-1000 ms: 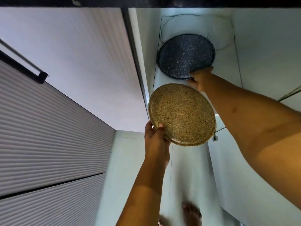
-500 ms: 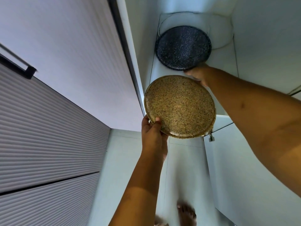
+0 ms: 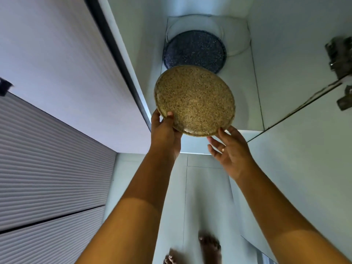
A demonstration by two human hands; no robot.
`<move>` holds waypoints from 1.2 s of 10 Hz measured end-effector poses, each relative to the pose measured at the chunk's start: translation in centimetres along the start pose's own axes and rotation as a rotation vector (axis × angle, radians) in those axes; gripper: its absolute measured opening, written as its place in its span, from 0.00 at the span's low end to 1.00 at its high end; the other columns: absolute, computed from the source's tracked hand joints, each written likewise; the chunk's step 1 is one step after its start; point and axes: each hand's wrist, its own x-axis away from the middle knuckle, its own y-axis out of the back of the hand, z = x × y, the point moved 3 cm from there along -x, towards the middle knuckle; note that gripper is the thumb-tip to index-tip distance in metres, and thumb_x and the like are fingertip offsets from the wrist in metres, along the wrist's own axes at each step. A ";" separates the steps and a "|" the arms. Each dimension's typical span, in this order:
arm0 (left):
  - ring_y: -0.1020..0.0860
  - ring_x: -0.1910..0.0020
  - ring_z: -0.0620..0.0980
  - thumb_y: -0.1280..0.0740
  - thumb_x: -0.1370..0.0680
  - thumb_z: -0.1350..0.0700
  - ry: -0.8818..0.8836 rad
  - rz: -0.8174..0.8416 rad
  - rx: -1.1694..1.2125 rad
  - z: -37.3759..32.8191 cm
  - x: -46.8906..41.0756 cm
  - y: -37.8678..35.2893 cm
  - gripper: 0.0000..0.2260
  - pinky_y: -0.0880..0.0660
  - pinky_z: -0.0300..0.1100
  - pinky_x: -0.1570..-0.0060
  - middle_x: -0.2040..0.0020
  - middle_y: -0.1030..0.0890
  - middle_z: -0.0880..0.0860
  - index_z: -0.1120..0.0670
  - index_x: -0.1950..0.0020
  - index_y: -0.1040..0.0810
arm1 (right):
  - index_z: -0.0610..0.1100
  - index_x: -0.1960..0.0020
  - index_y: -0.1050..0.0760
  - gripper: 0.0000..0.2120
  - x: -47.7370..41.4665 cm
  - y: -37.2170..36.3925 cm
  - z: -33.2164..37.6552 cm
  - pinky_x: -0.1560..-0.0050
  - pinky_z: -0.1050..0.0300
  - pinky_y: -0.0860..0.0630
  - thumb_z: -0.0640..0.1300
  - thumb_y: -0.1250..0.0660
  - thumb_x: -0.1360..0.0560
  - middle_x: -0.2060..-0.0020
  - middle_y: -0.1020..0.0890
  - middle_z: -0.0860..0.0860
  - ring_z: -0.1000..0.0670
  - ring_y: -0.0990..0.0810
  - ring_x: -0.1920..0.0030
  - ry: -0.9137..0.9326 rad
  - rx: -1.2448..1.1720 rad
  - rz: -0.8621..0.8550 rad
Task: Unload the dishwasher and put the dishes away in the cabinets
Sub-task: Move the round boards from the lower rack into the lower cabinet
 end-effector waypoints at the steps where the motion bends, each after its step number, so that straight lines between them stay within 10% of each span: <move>1: 0.27 0.37 0.59 0.44 0.18 0.63 0.028 0.016 -0.103 -0.1 -0.5 -1.4 0.18 0.26 0.55 0.40 0.34 0.28 0.57 0.50 0.29 0.35 | 0.48 0.33 0.32 0.19 -1.0 -1.2 0.8 0.59 0.53 0.18 0.36 0.38 0.22 0.46 0.21 0.47 0.45 0.19 0.51 0.041 -0.184 0.039; 6: 0.28 0.41 0.51 0.43 0.19 0.63 0.120 0.137 -0.621 -0.4 -2.0 -3.2 0.16 0.26 0.48 0.46 0.44 0.26 0.49 0.48 0.34 0.30 | 0.46 0.29 0.37 0.25 -12.8 -2.3 9.1 0.54 0.48 0.19 0.37 0.34 0.23 0.42 0.26 0.41 0.40 0.22 0.48 0.212 -0.146 -0.091; 8: 0.28 0.42 0.51 0.43 0.19 0.64 0.112 0.118 -0.650 -0.3 -2.9 -3.6 0.15 0.27 0.47 0.46 0.45 0.26 0.50 0.48 0.36 0.29 | 0.35 0.27 0.41 0.33 -14.8 -2.2 9.5 0.33 0.56 0.37 0.43 0.31 0.26 0.30 0.35 0.39 0.41 0.34 0.31 0.471 0.906 -0.401; 9: 0.28 0.43 0.50 0.44 0.19 0.65 0.106 0.108 -0.651 -0.4 -3.3 -3.9 0.17 0.27 0.48 0.44 0.46 0.27 0.50 0.49 0.34 0.30 | 0.37 0.30 0.35 0.20 -14.0 -2.7 8.9 0.43 0.70 0.36 0.40 0.41 0.20 0.33 0.29 0.42 0.45 0.30 0.34 0.573 1.217 -0.273; 12: 0.28 0.42 0.51 0.48 0.18 0.66 0.101 0.125 -0.630 0.0 -3.8 -3.5 0.15 0.29 0.46 0.44 0.41 0.26 0.53 0.52 0.35 0.31 | 0.42 0.23 0.48 0.28 -14.4 -4.0 6.4 0.33 0.44 0.33 0.43 0.42 0.20 0.24 0.43 0.42 0.37 0.42 0.26 0.742 1.889 -0.272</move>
